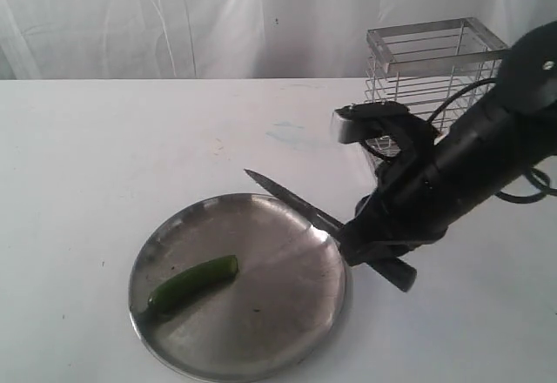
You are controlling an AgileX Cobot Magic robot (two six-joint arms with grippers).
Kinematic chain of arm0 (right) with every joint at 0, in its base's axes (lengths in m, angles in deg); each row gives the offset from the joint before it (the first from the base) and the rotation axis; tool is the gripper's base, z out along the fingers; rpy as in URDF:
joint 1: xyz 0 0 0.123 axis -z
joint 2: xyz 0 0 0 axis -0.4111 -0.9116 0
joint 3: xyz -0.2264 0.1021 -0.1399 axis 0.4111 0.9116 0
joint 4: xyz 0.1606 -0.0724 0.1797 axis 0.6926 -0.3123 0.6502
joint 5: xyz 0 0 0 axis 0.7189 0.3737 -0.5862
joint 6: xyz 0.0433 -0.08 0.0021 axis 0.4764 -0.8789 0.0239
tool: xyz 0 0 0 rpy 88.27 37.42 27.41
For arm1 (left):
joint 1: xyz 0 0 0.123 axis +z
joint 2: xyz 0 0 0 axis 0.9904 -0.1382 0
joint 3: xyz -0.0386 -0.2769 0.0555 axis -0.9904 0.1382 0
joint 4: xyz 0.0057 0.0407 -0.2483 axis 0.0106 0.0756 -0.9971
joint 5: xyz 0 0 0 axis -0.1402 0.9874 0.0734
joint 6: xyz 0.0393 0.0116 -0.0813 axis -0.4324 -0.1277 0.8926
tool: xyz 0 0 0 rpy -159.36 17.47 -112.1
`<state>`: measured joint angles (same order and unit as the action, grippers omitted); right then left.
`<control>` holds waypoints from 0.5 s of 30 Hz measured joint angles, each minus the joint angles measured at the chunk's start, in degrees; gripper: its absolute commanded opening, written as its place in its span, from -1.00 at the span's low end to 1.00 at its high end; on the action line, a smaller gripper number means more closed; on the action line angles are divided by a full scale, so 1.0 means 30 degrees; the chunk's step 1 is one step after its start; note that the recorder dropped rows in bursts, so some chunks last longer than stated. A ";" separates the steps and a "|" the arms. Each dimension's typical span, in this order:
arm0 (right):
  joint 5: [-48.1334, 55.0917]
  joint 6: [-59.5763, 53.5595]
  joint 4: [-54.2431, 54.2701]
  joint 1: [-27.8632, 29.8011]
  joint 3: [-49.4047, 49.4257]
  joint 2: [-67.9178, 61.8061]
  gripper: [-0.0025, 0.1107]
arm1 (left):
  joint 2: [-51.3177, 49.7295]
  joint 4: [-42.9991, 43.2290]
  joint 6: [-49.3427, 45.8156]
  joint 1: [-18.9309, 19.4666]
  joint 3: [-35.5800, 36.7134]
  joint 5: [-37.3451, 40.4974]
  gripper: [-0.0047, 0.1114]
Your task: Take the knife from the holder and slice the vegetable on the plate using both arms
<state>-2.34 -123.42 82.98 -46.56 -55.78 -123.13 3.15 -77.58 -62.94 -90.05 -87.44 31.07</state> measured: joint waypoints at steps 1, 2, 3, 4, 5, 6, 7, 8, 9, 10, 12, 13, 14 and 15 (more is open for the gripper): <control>0.0139 0.0418 -0.0061 0.0000 0.0286 0.0692 -0.93 | 0.0000 0.0000 0.0000 0.0000 0.0000 0.0000 -0.90; 0.0221 0.1138 -0.0091 0.0000 0.0989 0.1906 -0.93 | 0.0000 0.0000 0.0000 0.0000 0.0000 0.0000 -0.90; 0.0221 0.1643 -0.0040 0.0000 0.1842 0.2945 -0.93 | 0.0000 0.0000 0.0000 0.0000 0.0000 0.0000 -0.90; 0.0175 0.1985 -0.0008 0.0000 0.2599 0.3680 -0.93 | 0.0000 0.0000 0.0000 0.0000 0.0000 0.0000 -0.90; -0.0031 0.2192 0.0076 0.0000 0.3972 0.4744 -0.94 | 0.0000 0.0000 0.0000 0.0000 0.0000 0.0000 -0.90; -0.0101 0.2276 0.0217 0.0000 0.4616 0.5181 -0.96 | 0.0000 0.0000 0.0000 0.0000 0.0000 0.0000 -0.90; -0.0140 0.2276 0.0430 0.0000 0.5444 0.5682 -0.96 | 0.0000 0.0000 0.0000 0.0000 0.0000 0.0000 -0.90; -0.0190 0.2276 0.0767 0.0000 0.5881 0.6151 -0.96 | 0.0000 0.0000 0.0000 0.0000 0.0000 0.0000 -0.90; -0.0339 0.2150 0.1198 0.0000 0.6079 0.6527 -0.96 | 0.0000 0.0000 0.0000 0.0000 0.0000 0.0000 -0.90; -0.0458 0.1834 0.1625 0.0000 0.6121 0.6789 -0.96 | 0.0000 0.0000 0.0000 0.0000 0.0000 0.0000 -0.90; -0.0620 0.0753 0.2395 0.0000 0.6121 0.7253 -0.96 | 0.0000 0.0000 0.0000 0.0000 0.0000 0.0000 -0.90; -0.0648 0.0046 0.2744 0.0000 0.6121 0.7498 -0.96 | 0.0000 0.0000 0.0000 0.0000 0.0000 0.0000 -0.90; -0.0648 -0.0465 0.3046 0.0000 0.6121 0.7725 -0.96 | 0.0000 0.0000 0.0000 0.0000 0.0000 0.0000 -0.90; -0.0648 -0.0811 0.3368 0.0000 0.6121 0.7884 -0.96 | 0.0000 0.0000 0.0000 0.0000 0.0000 0.0000 -0.90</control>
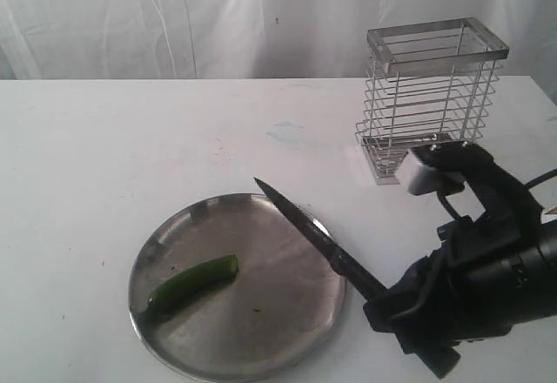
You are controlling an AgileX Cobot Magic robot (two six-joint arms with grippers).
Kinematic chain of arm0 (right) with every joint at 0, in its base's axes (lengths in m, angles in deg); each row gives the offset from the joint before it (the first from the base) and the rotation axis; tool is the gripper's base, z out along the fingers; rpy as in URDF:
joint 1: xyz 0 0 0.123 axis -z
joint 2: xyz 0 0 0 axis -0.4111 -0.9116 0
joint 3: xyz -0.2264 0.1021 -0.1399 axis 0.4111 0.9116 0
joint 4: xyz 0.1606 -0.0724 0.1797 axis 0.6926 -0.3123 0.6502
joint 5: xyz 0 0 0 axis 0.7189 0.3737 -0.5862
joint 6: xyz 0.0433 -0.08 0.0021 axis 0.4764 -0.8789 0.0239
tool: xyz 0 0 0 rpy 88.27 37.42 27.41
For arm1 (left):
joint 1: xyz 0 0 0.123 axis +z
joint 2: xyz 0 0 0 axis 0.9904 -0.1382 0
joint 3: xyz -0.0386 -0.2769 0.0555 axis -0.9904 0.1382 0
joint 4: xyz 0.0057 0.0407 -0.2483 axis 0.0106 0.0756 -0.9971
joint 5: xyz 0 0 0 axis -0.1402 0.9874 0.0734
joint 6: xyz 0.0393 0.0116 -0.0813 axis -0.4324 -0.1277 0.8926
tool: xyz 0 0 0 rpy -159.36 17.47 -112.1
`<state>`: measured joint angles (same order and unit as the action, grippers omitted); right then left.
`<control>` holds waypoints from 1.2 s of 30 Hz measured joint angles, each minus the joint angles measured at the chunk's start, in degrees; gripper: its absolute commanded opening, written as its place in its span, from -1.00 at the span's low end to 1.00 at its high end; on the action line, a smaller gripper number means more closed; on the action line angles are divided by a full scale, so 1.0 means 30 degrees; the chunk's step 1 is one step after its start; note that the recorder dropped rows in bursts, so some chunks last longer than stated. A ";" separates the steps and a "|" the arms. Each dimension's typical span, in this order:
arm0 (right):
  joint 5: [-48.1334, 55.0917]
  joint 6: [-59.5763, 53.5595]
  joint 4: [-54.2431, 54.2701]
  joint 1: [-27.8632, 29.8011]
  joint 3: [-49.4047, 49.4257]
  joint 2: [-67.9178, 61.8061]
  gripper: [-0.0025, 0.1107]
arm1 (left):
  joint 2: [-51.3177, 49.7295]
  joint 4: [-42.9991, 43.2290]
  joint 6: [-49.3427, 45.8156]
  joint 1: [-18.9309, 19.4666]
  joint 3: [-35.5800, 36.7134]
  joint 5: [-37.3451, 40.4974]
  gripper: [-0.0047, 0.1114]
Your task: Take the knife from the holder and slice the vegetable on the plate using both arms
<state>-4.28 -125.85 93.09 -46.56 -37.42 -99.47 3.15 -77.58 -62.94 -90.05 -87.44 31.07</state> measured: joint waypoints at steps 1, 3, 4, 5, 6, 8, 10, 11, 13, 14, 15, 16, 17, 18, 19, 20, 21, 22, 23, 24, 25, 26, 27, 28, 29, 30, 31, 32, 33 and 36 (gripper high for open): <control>0.0000 -0.0247 0.0366 0.0000 0.0000 0.0179 -0.96 | 0.0000 0.0000 0.0000 0.0000 0.0000 0.0000 -0.90; -0.0017 -0.0524 0.1310 0.0000 0.0000 0.0463 -0.96 | 0.0000 0.0000 0.0000 0.0000 0.0000 0.0000 -0.90; -0.0063 -0.0648 0.2066 0.0000 0.0000 0.0545 -0.96 | 0.0000 0.0000 0.0000 0.0000 0.0000 0.0000 -0.90; -0.0097 -0.0735 0.2597 0.0000 0.0000 0.0586 -0.96 | 0.0000 0.0000 0.0000 0.0000 0.0000 0.0000 -0.90; -0.0143 -0.0736 0.3175 0.0000 0.0000 0.0586 -0.96 | 0.0000 0.0000 0.0000 0.0000 0.0000 0.0000 -0.90; -0.0143 -0.0736 0.3605 0.0000 0.0000 0.0586 -0.96 | 0.0000 0.0000 0.0000 0.0000 0.0000 0.0000 -0.90; -0.0181 -0.0736 0.3739 0.0000 0.0000 0.0586 -0.96 | 0.0000 0.0000 0.0000 0.0000 0.0000 0.0000 -0.90; -0.0232 -0.0607 0.3739 -0.0031 0.0000 0.0586 -0.96 | 0.0000 0.0000 0.0000 0.0000 0.0000 0.0000 -0.90; -0.0650 -0.0106 0.3607 -0.0317 0.0000 0.0586 -0.96 | 0.0000 0.0000 0.0000 0.0000 0.0000 0.0000 -0.90; -0.1097 0.0462 0.3216 -0.0668 0.0000 0.0586 -0.96 | 0.0000 0.0000 0.0000 0.0000 0.0000 0.0000 -0.90; -0.1413 0.0880 0.2894 -0.0974 0.0000 0.0586 -0.96 | 0.0000 0.0000 0.0000 0.0000 0.0000 0.0000 -0.90; -0.1755 0.1355 0.2407 -0.1327 0.0000 0.0586 -0.96 | 0.0000 0.0000 0.0000 0.0000 0.0000 0.0000 -0.90; -0.2265 0.2131 0.1832 -0.1919 0.0000 0.0586 -0.96 | 0.0000 0.0000 0.0000 0.0000 0.0000 0.0000 -0.90; -0.2612 0.2663 0.1208 -0.2339 0.0000 0.0586 -0.96 | 0.0000 0.0000 0.0000 0.0000 0.0000 0.0000 -0.90; -0.2953 0.3407 0.0676 -0.2892 0.0000 0.0586 -0.96 | 0.0000 0.0000 0.0000 0.0000 0.0000 0.0000 -0.90; -0.3411 0.4217 -0.0224 -0.3469 0.0000 0.0586 -0.96 | 0.0000 0.0000 0.0000 0.0000 0.0000 0.0000 -0.90; -0.3723 0.5123 -0.0902 -0.4052 0.0000 0.0586 -0.96 | 0.0000 0.0000 0.0000 0.0000 0.0000 0.0000 -0.90; -0.4110 0.6141 -0.1851 -0.4630 0.0000 0.0586 -0.96 | 0.0000 0.0000 0.0000 0.0000 0.0000 0.0000 -0.90; -0.4516 0.7313 -0.2975 -0.5189 0.0000 0.0586 -0.96 | 0.0000 0.0000 0.0000 0.0000 0.0000 0.0000 -0.90; -0.4859 0.8338 -0.3956 -0.5611 0.0000 0.0546 -0.96 | 0.0000 0.0000 0.0000 0.0000 0.0000 0.0000 -0.90; -0.5125 0.9675 -0.5269 -0.6103 0.0000 0.0455 -0.96 | 0.0000 0.0000 0.0000 0.0000 0.0000 0.0000 -0.90; -0.5377 1.1072 -0.6626 -0.6540 0.0000 0.0290 -0.96 | 0.0000 0.0000 0.0000 0.0000 0.0000 0.0000 -0.90; -0.5531 1.2144 -0.7668 -0.6862 0.0000 0.0100 -0.96 | 0.0000 0.0000 0.0000 0.0000 0.0000 0.0000 -0.90; -0.5717 1.3390 -0.8922 -0.7235 0.0000 -0.0236 -0.96 | 0.0000 0.0000 0.0000 0.0000 0.0000 0.0000 -0.90; -0.5923 1.4475 -1.0053 -0.7571 0.0000 -0.0666 -0.96 | 0.0000 0.0000 0.0000 0.0000 0.0000 0.0000 -0.90; -0.6061 1.5379 -1.0991 -0.7888 0.0000 -0.1066 -0.96 | 0.0000 0.0000 0.0000 0.0000 0.0000 0.0000 -0.90; -0.6223 1.6038 -1.1688 -0.8194 0.0000 -0.1613 -0.96 | 0.0000 0.0000 0.0000 0.0000 0.0000 0.0000 -0.90; -0.6409 1.6465 -1.2132 -0.8490 -0.0128 -0.2228 -0.96 | 0.0000 0.0000 0.0000 0.0000 0.0000 0.0000 -0.90; -0.6576 1.6745 -1.2412 -0.8800 -0.0303 -0.2880 -0.96 | 0.0000 0.0000 0.0000 0.0000 0.0000 0.0000 -0.90; -0.7081 1.7115 -1.2950 -0.9607 -0.1103 -0.4839 -0.96 | 0.0000 0.0000 0.0000 0.0000 0.0000 0.0000 -0.90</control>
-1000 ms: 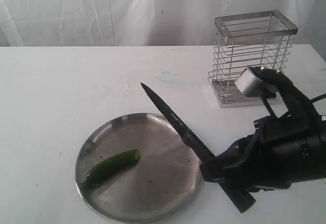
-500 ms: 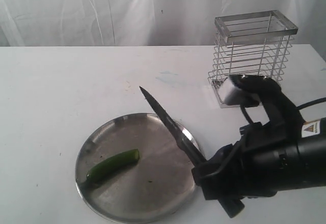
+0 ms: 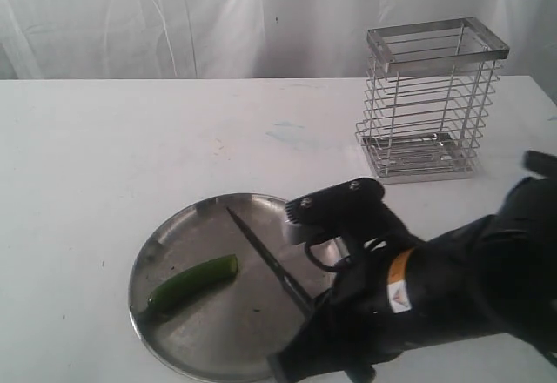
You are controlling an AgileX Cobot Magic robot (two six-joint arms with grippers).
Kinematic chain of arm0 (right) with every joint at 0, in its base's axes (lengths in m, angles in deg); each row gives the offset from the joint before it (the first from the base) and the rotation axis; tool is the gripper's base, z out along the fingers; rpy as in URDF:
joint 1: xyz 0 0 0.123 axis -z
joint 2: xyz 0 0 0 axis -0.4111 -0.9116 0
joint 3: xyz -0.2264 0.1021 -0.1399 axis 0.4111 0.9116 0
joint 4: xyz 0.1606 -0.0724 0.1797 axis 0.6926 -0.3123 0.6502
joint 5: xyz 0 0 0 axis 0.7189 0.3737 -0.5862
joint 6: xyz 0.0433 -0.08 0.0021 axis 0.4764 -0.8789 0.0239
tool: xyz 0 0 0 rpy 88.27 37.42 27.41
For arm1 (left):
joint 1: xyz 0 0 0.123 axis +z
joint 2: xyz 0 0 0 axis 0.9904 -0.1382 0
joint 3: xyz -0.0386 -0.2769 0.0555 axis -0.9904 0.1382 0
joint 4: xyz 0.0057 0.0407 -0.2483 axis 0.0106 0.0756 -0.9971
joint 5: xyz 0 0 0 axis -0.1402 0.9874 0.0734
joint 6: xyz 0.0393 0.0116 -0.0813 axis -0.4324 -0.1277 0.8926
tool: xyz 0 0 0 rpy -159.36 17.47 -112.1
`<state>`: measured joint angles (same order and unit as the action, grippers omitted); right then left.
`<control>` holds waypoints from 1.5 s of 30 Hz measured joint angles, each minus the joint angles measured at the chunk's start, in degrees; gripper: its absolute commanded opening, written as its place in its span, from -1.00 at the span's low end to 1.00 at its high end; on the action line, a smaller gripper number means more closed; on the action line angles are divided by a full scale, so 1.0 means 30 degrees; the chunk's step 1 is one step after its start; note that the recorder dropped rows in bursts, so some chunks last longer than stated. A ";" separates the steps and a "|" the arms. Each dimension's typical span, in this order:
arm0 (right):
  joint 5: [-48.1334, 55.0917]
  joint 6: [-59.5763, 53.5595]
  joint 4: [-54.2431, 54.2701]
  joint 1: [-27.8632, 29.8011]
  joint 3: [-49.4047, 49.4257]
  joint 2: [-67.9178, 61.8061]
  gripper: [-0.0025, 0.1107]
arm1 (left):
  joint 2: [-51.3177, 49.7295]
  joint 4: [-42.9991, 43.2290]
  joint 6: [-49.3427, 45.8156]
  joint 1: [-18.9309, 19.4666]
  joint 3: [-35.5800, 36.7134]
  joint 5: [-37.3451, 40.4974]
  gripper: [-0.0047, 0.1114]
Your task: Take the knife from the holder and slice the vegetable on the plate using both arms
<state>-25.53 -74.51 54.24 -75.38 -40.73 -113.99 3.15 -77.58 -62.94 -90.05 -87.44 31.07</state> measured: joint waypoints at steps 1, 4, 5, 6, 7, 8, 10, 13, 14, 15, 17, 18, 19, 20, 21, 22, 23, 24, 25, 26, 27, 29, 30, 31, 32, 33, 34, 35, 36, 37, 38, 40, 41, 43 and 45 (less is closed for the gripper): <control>-0.0083 0.0000 -0.0076 -0.0169 -0.0238 -0.0491 -0.96 | 0.0000 -0.0136 0.0171 0.0000 0.0000 0.0000 -0.90; -0.0473 0.0081 -0.0357 -0.0419 -0.0822 -0.2033 -0.96 | 0.0000 -0.2060 0.2361 0.0000 0.0031 -0.0907 -0.90; -0.0702 0.0189 -0.0375 -0.0450 -0.0992 -0.2483 -0.96 | 0.0000 -0.3139 0.3330 0.0000 0.0031 -0.1395 -0.90; -0.0938 0.0299 -0.0412 -0.0464 -0.1092 -0.2865 -0.96 | 0.0000 -0.4198 0.4600 0.0000 0.0031 -0.2037 -0.90; -0.1107 0.0367 -0.0412 -0.0464 -0.1259 -0.3178 -0.96 | 0.0000 -0.5114 0.5764 0.0000 0.0031 -0.2661 -0.90; -0.1287 0.0452 -0.0412 -0.0495 -0.1364 -0.3422 -0.96 | 0.0000 -0.5644 0.6524 0.0000 0.0031 -0.3137 -0.90; -0.1449 0.0491 -0.0412 -0.0495 -0.1626 -0.3746 -0.96 | 0.0000 -0.6429 0.7609 0.0000 0.0031 -0.4197 -0.90; -0.1540 0.0532 -0.0412 -0.0495 -0.1787 -0.4025 -0.96 | 0.0000 -0.6768 0.8171 0.0000 0.0031 -0.5467 -0.90; -0.1540 0.0587 -0.0412 -0.0495 -0.1787 -0.4064 -0.96 | 0.0000 -0.6860 0.8243 0.0000 0.0031 -0.5781 -0.90; -0.1540 0.0683 -0.0412 -0.0495 -0.1787 -0.4156 -0.96 | 0.0000 -0.6897 0.8273 0.0000 0.0031 -0.5976 -0.90; -0.1540 0.0826 -0.0412 -0.0495 -0.1787 -0.4202 -0.96 | 0.0000 -0.6938 0.8354 0.0000 0.0031 -0.6269 -0.90; -0.1540 0.0907 -0.0412 -0.0495 -0.1787 -0.4238 -0.96 | 0.0000 -0.6938 0.8382 0.0000 0.0031 -0.6366 -0.90; -0.1540 0.1030 -0.0412 -0.0495 -0.1787 -0.4238 -0.96 | 0.0000 -0.6725 0.8382 0.0000 0.0031 -0.6366 -0.90; -0.1540 0.1160 -0.0412 -0.0495 -0.1787 -0.4238 -0.96 | 0.0000 -0.6207 0.8535 0.0000 0.0031 -0.6022 -0.90; -0.1540 0.1285 -0.0412 -0.0495 -0.1787 -0.4238 -0.96 | 0.0000 -0.5672 0.8808 0.0000 0.0031 -0.5259 -0.90; -0.1540 0.1357 -0.0412 -0.0495 -0.1787 -0.4250 -0.96 | 0.0000 -0.5027 0.9201 -0.0092 -0.0093 -0.4001 -0.90; -0.1540 0.1391 -0.0412 -0.0495 -0.1787 -0.4283 -0.96 | 0.0000 -0.4576 0.9441 -0.0247 -0.0301 -0.2703 -0.90; -0.1578 0.1391 -0.0412 -0.0495 -0.1787 -0.4327 -0.96 | 0.0000 -0.4339 0.9457 -0.0383 -0.0566 -0.1930 -0.90; -0.1606 0.1448 -0.0412 -0.0495 -0.1787 -0.4426 -0.96 | 0.0000 -0.4119 0.9269 -0.0649 -0.0857 -0.0977 -0.90; -0.1651 0.1503 -0.0412 -0.0495 -0.1787 -0.4510 -0.96 | -0.0151 -0.3995 0.8968 -0.0859 -0.1167 -0.0574 -0.83; -0.1694 0.1503 -0.0412 -0.0495 -0.1787 -0.4746 -0.96 | -0.0858 -0.4042 0.7865 -0.1524 -0.1846 0.0132 -0.74; -0.1739 0.1503 -0.0371 -0.0495 -0.1787 -0.5172 -0.96 | -0.2651 -0.5073 0.5504 -0.2709 -0.2838 0.0632 -0.35; -0.1772 0.1503 -0.0334 -0.0495 -0.1787 -0.5318 -0.96 | -0.3458 -0.5424 0.4689 -0.3024 -0.3154 0.0722 -0.18; -0.1956 0.1503 -0.0334 -0.0495 -0.1787 -0.5522 -0.96 | -0.5269 -0.6028 0.2701 -0.3747 -0.4041 0.0799 -0.15; -0.2001 0.1503 -0.0334 -0.0495 -0.1787 -0.5560 -0.96 | -0.6057 -0.6125 0.1905 -0.3987 -0.4527 0.0799 -0.14; -0.2236 0.1503 -0.0299 -0.0495 -0.1787 -0.5560 -0.96 | -0.8089 -0.6371 0.0726 -0.4419 -0.5576 0.0674 -0.14; -0.2332 0.1503 -0.0299 -0.0495 -0.1787 -0.5560 -0.96 | -0.8923 -0.6412 0.0331 -0.4504 -0.6001 0.0572 -0.14; -0.2469 0.1503 -0.0299 -0.0495 -0.1787 -0.5560 -0.96 | -1.0985 -0.6468 -0.0469 -0.4687 -0.7069 0.0312 -0.14; -0.2551 0.1503 -0.0299 -0.0495 -0.1787 -0.5560 -0.96 | -1.2581 -0.6450 -0.0801 -0.4719 -0.7862 0.0129 -0.14; -0.2559 0.1503 -0.0299 -0.0495 -0.1787 -0.5560 -0.96 | -1.3899 -0.6450 -0.0980 -0.4826 -0.8430 0.0011 -0.14; -0.2594 0.1503 -0.0299 -0.0495 -0.1787 -0.5560 -0.96 | -1.5179 -0.6450 -0.1071 -0.4929 -0.9111 -0.0090 -0.14; -0.2654 0.1503 -0.0299 -0.0495 -0.1787 -0.5585 -0.96 | -1.7621 -0.6450 -0.1187 -0.5199 -0.9953 -0.0538 -0.14; -0.2687 0.1547 -0.0299 -0.0495 -0.1787 -0.5639 -0.96 | -1.8478 -0.6450 -0.1187 -0.5324 -1.0272 -0.0843 -0.14; -0.2687 0.1647 -0.0299 -0.0495 -0.1796 -0.5860 -0.96 | -2.0098 -0.6450 -0.1231 -0.5583 -1.0767 -0.1460 -0.14; -0.2742 0.1647 -0.0299 -0.0495 -0.1796 -0.6041 -0.96 | -2.1008 -0.6450 -0.1231 -0.5791 -1.0986 -0.1930 -0.14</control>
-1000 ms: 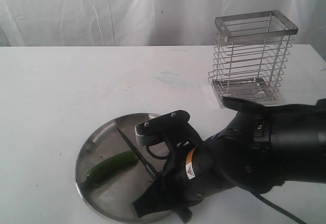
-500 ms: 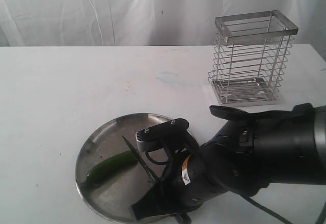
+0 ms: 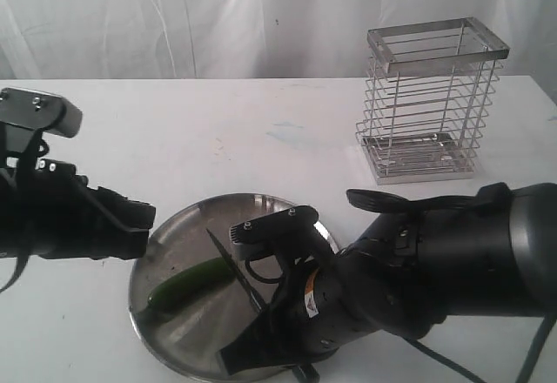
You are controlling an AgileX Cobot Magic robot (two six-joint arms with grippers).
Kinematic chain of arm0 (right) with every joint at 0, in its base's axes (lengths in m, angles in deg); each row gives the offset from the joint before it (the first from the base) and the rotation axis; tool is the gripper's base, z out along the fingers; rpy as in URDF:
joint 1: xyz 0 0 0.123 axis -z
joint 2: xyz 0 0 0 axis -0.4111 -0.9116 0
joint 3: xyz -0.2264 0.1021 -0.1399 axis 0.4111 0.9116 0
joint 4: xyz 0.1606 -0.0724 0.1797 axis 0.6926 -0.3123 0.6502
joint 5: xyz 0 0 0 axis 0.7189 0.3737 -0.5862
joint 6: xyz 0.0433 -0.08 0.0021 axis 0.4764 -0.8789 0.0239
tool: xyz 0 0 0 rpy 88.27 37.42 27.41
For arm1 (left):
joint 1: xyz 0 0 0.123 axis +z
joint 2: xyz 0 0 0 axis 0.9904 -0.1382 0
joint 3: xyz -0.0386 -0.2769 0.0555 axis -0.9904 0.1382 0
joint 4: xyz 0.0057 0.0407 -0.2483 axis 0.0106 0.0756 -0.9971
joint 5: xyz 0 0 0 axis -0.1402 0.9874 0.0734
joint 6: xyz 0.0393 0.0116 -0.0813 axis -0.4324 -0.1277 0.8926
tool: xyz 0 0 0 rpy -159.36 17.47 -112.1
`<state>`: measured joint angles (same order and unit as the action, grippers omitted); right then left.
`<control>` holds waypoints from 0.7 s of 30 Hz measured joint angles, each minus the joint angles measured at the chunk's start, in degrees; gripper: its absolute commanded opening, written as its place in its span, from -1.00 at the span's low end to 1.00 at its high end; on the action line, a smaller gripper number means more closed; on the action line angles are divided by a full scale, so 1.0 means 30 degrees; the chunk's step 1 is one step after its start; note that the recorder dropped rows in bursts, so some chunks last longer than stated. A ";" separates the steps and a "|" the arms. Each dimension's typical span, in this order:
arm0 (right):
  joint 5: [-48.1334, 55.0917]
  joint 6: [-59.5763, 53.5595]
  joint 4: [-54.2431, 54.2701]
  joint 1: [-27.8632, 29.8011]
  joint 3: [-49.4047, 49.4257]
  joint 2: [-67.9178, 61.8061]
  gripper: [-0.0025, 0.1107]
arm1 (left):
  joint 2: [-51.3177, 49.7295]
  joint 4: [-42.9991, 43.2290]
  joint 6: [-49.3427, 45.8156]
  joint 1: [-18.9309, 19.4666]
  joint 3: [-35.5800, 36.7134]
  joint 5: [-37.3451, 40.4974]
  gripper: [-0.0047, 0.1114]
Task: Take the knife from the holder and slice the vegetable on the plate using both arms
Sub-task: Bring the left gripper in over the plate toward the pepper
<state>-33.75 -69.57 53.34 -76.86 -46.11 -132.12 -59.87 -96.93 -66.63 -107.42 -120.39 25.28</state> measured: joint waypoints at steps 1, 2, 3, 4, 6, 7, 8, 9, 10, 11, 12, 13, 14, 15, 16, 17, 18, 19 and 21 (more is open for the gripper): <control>-0.0039 0.0000 0.0000 0.0000 0.0000 -0.0002 -0.96 | -0.0440 0.0000 0.0000 -0.0047 -0.0113 -0.0168 -0.14; -0.0052 0.0000 0.0000 0.0000 0.0000 -0.0046 -0.96 | -0.0855 0.0000 0.0000 -0.0081 -0.0199 -0.0416 -0.14; -0.0052 0.0000 0.0000 0.0000 0.0000 -0.0046 -0.96 | -0.1232 0.0000 0.0000 -0.0087 -0.0194 -0.0636 -0.14; -0.0052 0.0000 0.0000 0.0000 0.0000 -0.0077 -0.96 | -0.1594 0.0000 0.0000 -0.0121 -0.0277 -0.0774 -0.14; -0.0052 0.0000 0.0000 0.0000 -0.0033 -0.0077 -0.96 | -0.2190 0.0000 0.0000 -0.0159 -0.0410 -0.1045 -0.14; -0.0052 0.0036 0.0000 0.0000 -0.0073 -0.0077 -0.96 | -0.2483 0.0000 0.0000 -0.0159 -0.0490 -0.1204 -0.14; -0.0052 0.0036 0.0000 0.0000 -0.0073 -0.0077 -0.96 | -0.2737 0.0000 0.0000 -0.0159 -0.0541 -0.1346 -0.14; -0.0052 0.0064 0.0000 0.0000 -0.0073 -0.0077 -0.96 | -0.2925 0.0000 0.0000 -0.0159 -0.0630 -0.1441 -0.14; -0.0052 0.0064 0.0000 0.0000 -0.0073 -0.0077 -0.96 | -0.3150 0.0000 0.0000 -0.0159 -0.0784 -0.1586 -0.14; -0.0052 0.0064 0.0000 0.0000 -0.0073 -0.0077 -0.96 | -0.3373 0.0060 0.0000 -0.0159 -0.0946 -0.1667 -0.14; -0.0052 0.0064 0.0000 0.0000 -0.0073 -0.0077 -0.96 | -0.3599 0.0060 0.0000 -0.0204 -0.1089 -0.1725 -0.14; -0.0052 0.0064 0.0000 0.0000 -0.0073 -0.0077 -0.96 | -0.3845 0.0060 0.0000 -0.0239 -0.1322 -0.1817 -0.14; -0.0066 0.0064 0.0000 0.0000 -0.0073 -0.0077 -0.96 | -0.4086 0.0090 0.0000 -0.0231 -0.1466 -0.1855 -0.14; -0.0066 0.0077 0.0000 0.0000 -0.0073 -0.0077 -0.96 | -0.4292 0.0090 0.0000 -0.0275 -0.1596 -0.1901 -0.14; -0.0097 0.0113 0.0000 0.0000 -0.0073 -0.0077 -0.96 | -0.4632 0.0090 0.0000 -0.0413 -0.1785 -0.1949 -0.14; -0.0097 0.0151 0.0000 0.0000 -0.0073 -0.0077 -0.96 | -0.4887 0.0102 0.0000 -0.0464 -0.1898 -0.2036 -0.14; -0.0097 0.0151 0.0000 0.0000 -0.0073 -0.0077 -0.96 | -0.5154 0.0102 0.0000 -0.0493 -0.1985 -0.2080 -0.14; -0.0097 0.0151 0.0000 0.0000 -0.0073 -0.0077 -0.96 | -0.5576 0.0102 0.0000 -0.0591 -0.2076 -0.2109 -0.14; -0.0146 0.0151 0.0000 0.0000 -0.0073 -0.0077 -0.96 | -0.6173 0.0138 0.0000 -0.0622 -0.2222 -0.2154 -0.14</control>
<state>-34.19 -69.11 53.34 -76.86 -46.33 -132.35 -78.39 -96.51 -66.63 -109.29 -127.06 18.82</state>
